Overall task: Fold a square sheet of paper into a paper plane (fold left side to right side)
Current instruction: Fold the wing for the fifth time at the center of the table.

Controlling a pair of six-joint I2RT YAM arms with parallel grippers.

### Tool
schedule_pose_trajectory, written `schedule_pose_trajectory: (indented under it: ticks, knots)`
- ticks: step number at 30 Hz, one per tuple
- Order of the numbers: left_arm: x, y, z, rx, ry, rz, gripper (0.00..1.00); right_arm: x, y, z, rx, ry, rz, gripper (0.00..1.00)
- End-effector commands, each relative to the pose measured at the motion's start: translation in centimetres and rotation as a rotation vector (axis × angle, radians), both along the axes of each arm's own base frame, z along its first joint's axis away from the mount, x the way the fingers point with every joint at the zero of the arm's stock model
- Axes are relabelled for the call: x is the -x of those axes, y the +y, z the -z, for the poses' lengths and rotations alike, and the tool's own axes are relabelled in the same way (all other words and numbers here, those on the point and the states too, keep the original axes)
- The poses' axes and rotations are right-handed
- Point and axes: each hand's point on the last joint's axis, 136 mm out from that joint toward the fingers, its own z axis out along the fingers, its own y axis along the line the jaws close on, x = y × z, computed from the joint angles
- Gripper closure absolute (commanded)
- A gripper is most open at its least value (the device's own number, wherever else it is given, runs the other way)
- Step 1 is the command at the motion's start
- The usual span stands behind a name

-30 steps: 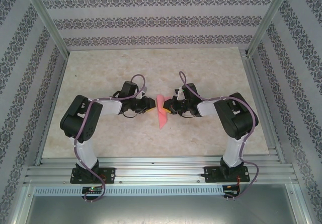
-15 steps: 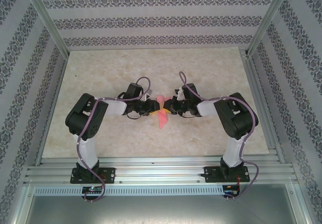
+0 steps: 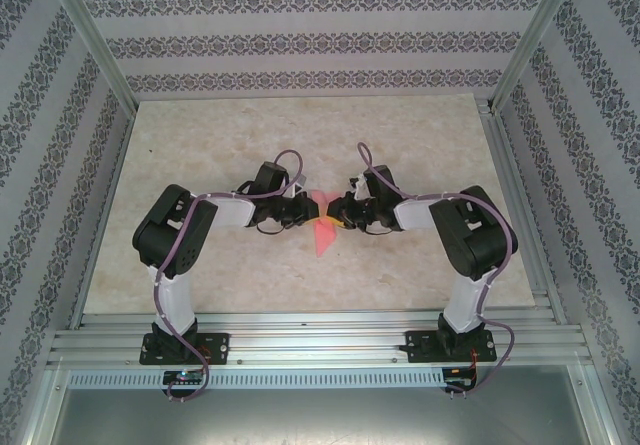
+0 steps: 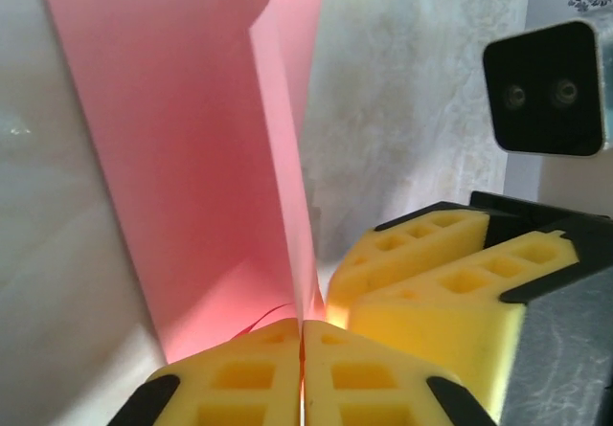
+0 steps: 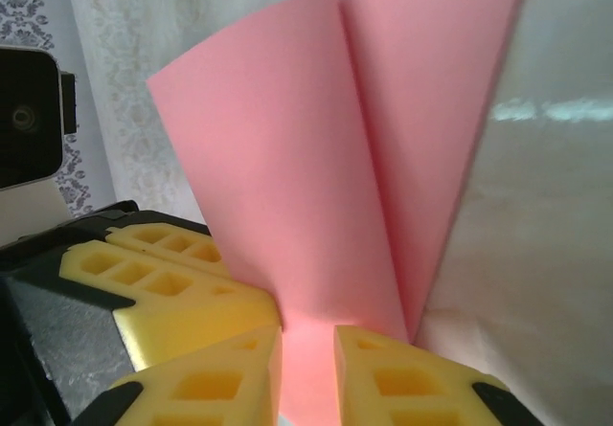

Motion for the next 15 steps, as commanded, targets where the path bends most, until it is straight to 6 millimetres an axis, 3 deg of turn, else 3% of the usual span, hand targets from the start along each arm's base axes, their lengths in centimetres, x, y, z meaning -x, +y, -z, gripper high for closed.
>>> schedule_pose_trajectory:
  ticks: [1,7,15]
  knots:
    - [-0.6,0.0,-0.6,0.008,-0.025,0.025,0.93,-0.5,-1.2,-1.6,0.049,-0.080,-0.010,0.76]
    - [-1.0,0.0,-0.7,0.012,-0.026,0.034,0.96,0.6,-2.0,-1.0,0.121,-0.087,-0.044,0.72]
    - [-1.4,0.4,-0.7,0.016,-0.024,0.026,0.96,2.0,-1.0,0.3,0.128,-0.062,-0.084,0.74]
